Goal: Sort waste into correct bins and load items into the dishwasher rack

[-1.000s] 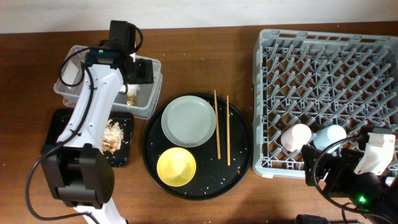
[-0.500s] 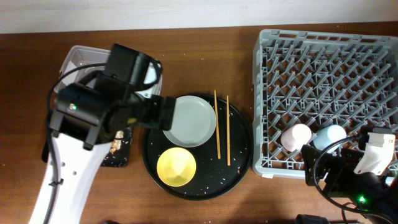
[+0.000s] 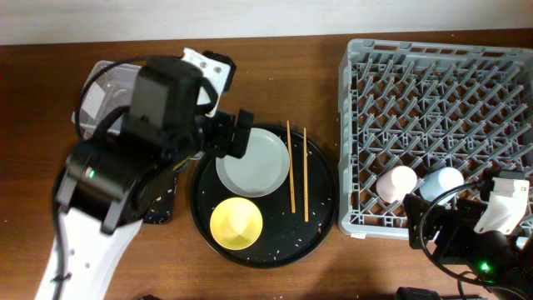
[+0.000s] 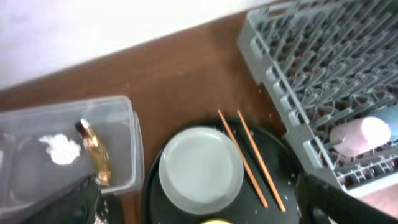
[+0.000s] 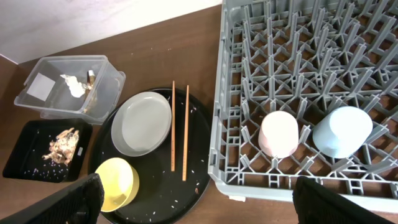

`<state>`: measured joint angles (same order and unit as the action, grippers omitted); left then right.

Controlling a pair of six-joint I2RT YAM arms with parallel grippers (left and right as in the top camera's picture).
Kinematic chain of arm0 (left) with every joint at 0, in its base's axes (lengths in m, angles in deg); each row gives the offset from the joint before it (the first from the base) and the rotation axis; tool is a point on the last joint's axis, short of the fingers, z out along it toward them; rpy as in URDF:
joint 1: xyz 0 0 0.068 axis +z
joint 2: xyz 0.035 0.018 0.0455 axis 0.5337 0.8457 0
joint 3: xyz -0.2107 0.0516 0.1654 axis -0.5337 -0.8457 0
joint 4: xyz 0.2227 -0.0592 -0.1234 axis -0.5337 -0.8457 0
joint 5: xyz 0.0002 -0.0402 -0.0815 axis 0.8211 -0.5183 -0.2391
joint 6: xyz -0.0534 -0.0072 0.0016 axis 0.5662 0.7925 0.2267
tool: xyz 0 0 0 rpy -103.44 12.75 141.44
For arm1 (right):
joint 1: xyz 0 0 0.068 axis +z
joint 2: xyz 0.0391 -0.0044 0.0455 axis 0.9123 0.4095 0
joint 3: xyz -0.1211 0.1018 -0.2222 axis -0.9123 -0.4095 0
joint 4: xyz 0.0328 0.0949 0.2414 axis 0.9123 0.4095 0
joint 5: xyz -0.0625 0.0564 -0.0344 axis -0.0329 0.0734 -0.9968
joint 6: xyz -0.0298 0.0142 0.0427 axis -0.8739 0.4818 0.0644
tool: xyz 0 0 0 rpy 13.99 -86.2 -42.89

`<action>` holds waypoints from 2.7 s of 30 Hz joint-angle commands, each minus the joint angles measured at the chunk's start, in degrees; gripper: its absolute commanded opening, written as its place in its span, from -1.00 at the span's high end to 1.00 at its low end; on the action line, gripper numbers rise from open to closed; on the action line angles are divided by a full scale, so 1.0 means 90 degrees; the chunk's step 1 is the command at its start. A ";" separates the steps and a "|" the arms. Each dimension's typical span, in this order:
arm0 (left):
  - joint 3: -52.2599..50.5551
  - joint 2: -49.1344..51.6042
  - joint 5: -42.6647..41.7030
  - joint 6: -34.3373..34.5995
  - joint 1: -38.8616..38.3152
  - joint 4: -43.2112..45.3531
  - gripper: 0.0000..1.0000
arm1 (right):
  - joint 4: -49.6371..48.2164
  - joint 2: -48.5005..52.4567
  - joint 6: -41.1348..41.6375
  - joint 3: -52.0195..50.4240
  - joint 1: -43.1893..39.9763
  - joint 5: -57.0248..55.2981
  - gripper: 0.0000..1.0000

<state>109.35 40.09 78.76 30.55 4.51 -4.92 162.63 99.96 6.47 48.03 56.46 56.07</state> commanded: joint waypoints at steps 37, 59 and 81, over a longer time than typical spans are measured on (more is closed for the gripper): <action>-1.1618 -0.8728 -0.0614 -0.1161 0.0758 0.6817 -0.99 | -0.0019 0.0005 -0.0063 0.0029 0.0046 0.0034 -0.97; -1.1618 -0.8728 -0.0614 -0.1161 0.0758 0.6817 -0.99 | -0.0092 0.0010 -0.0211 -0.0100 0.0041 -0.0374 -0.97; -1.1618 -0.8728 -0.0614 -0.1161 0.0758 0.6817 -0.99 | -0.0189 0.0432 0.0000 -0.1685 0.0636 0.1792 -0.57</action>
<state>4.96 -37.96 74.06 20.84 10.91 56.70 161.45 102.24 6.75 38.90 58.54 69.33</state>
